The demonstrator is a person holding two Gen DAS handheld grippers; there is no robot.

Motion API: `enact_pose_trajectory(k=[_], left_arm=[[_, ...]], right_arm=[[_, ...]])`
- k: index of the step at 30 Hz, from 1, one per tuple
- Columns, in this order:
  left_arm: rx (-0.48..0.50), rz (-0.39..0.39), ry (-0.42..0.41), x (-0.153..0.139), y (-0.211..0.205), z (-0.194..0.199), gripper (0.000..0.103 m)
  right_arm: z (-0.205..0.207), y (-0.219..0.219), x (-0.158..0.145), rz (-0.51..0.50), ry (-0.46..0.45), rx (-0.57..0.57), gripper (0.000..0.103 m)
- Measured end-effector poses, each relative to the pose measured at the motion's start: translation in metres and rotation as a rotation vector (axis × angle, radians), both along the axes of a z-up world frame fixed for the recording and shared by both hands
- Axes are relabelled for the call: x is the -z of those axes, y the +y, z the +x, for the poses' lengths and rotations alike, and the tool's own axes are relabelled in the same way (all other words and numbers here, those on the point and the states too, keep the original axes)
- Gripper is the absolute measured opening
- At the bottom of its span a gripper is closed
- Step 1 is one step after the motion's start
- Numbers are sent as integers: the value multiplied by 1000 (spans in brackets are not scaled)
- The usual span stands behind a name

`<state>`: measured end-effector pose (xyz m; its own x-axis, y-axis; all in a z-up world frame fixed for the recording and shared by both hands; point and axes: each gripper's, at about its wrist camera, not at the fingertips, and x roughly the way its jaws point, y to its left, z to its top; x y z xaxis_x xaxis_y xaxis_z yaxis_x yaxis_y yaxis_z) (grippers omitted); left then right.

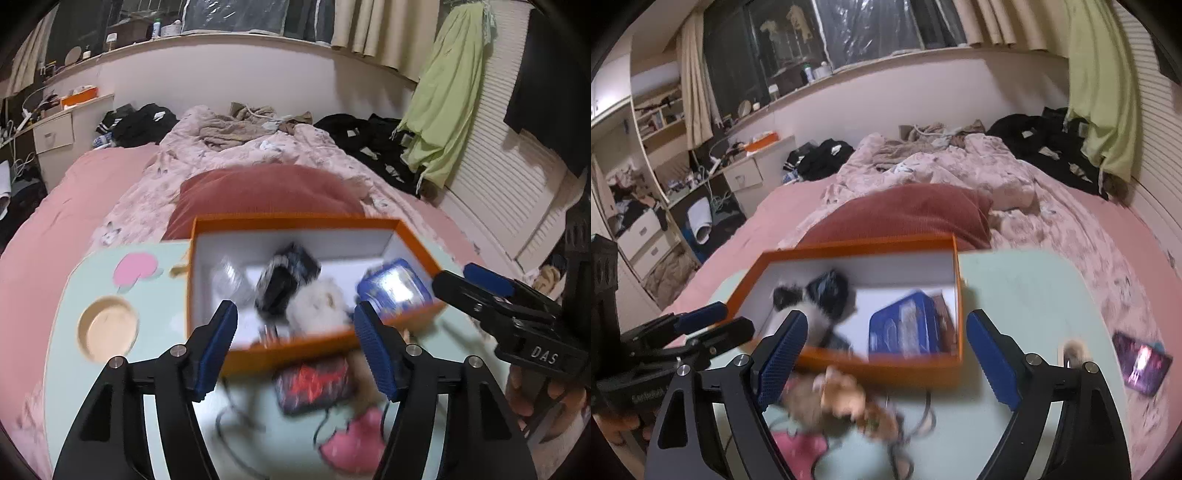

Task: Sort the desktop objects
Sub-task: 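Drop white pompom into orange box with left gripper while right gripper drops tin, then grasp the figurine keychain on the table with the right gripper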

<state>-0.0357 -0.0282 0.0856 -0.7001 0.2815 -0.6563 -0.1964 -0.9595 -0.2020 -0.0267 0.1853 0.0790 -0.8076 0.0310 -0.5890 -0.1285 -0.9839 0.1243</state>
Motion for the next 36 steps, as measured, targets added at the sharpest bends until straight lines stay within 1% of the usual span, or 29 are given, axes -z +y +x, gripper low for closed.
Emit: enact_pose_trajectory(k=[2,3,4,8,10,11,12,13,14,15,20,25,29,30,33,35,36], left_arm=[[25,-24,-12,5,3,18,70],[35,-44,-19,9,6,28,74],[40,-66,-28,14,9,36,76],[68,-154,-87,38,22,57,76],[62,-180,-120,53,25,61,76],[56,-189,-143,59,23,60,76],[32,-206,-140,67,22,60,87],[15,-212,-155,72,21,58,98],[10,-204,-167,75,20,55,101],[1,-205,-174,78,20,52,103],[1,-204,-170,87,25,50,103],[-1,-203,-166,91,28,48,103],[-2,-201,-166,88,26,47,103],[-4,-200,-165,82,23,50,103],[-5,-199,-162,80,23,53,103],[-5,-198,-161,79,23,55,103],[-5,-197,-160,79,23,55,103]], right_arm=[[19,-8,10,24,-19,-8,88],[25,-12,15,46,-35,-14,88],[33,-19,21,82,-58,-24,88],[55,-44,46,216,-137,-74,88],[60,-49,59,248,-174,-88,89],[60,-47,65,243,-188,-84,89],[58,-41,74,221,-220,-62,89],[57,-33,80,183,-239,-36,98],[58,-28,79,173,-244,-11,100],[58,-25,77,175,-243,6,100],[66,-22,67,177,-233,11,100],[70,-20,65,173,-226,9,100],[67,-22,67,159,-217,4,100],[65,-22,68,153,-214,1,100],[62,-21,68,136,-210,-13,99],[58,-23,67,131,-210,-29,90],[55,-23,66,124,-206,-36,87]])
